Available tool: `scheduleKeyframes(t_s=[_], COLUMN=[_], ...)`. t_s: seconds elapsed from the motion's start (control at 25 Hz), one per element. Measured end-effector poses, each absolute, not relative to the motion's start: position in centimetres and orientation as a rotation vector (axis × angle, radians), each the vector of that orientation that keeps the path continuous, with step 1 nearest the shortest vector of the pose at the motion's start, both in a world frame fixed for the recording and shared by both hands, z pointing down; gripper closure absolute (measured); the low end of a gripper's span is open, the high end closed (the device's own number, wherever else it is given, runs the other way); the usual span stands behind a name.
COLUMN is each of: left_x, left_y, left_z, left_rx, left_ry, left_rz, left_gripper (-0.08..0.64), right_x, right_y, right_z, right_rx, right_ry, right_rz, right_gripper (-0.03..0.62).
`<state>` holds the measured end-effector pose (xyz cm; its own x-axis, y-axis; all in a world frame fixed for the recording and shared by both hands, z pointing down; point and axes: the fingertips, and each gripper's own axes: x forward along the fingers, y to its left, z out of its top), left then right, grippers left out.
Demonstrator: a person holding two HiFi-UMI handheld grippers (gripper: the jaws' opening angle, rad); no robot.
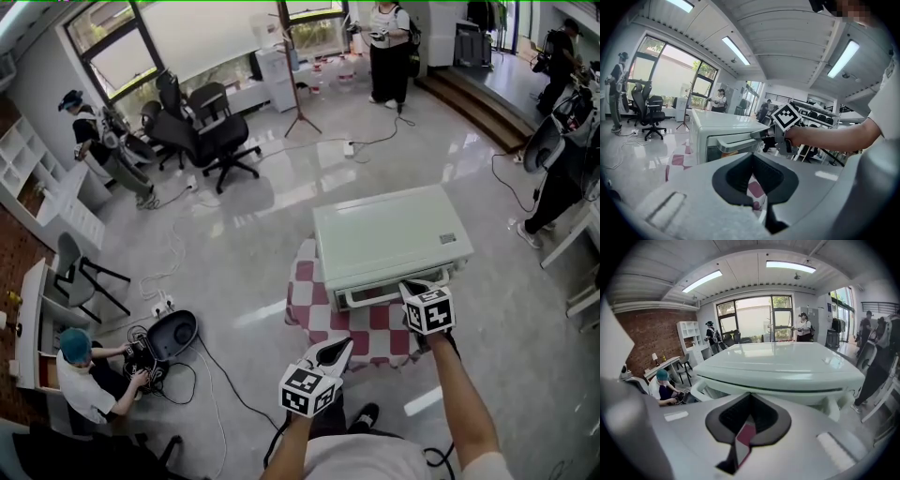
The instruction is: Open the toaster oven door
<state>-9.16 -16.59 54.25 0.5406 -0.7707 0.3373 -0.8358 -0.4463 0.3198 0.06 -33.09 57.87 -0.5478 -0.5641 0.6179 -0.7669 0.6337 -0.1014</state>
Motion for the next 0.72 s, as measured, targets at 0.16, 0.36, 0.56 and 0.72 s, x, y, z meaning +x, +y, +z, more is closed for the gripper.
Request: scheduleKeyframes(t_s=[0.16,0.36,0.56,0.72], left_x=[-8.9,-8.4,-8.0,-7.8], left_y=[-16.8,-16.6,-16.6,-16.9], left_z=[54.6,54.5,53.5,54.2], left_rx=[2.338,2.345,2.372,2.359], left_ry=[-1.301,-1.288,-1.287,-1.301], left_rz=[0.197,0.207,0.204,0.191], left_gripper=[0.558,0.558,0.558,0.558], right_x=[0.1,0.4,0.5,0.9], right_y=[-32.9,-32.0,-31.8,-31.6], right_z=[58.5,58.5,58.3,59.2], right_rx=[1.033,1.041,1.068,1.077], right_ry=[-2.299,-2.309,-2.329,-2.334], right_rz=[0.481,0.492,0.476,0.479], right_gripper=[0.588,0.588,0.588,0.588])
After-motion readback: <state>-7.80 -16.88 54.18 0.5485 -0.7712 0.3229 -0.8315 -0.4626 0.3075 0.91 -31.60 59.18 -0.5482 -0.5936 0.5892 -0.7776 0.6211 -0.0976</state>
